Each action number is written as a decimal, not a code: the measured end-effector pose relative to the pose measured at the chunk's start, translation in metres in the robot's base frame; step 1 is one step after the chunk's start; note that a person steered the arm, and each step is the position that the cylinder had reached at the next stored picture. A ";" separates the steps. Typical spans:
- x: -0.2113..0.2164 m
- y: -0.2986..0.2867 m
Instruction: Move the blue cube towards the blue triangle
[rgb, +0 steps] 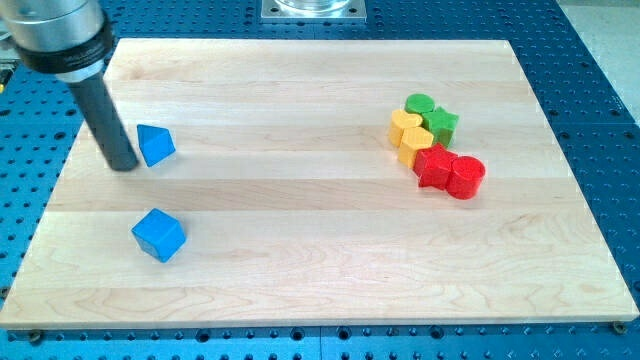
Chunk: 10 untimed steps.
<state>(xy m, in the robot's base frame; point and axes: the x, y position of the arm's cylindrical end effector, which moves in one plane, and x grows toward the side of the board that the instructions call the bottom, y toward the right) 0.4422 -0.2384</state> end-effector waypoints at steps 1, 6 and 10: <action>0.059 -0.007; 0.146 0.133; 0.094 0.136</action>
<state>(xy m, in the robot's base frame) 0.5366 -0.1020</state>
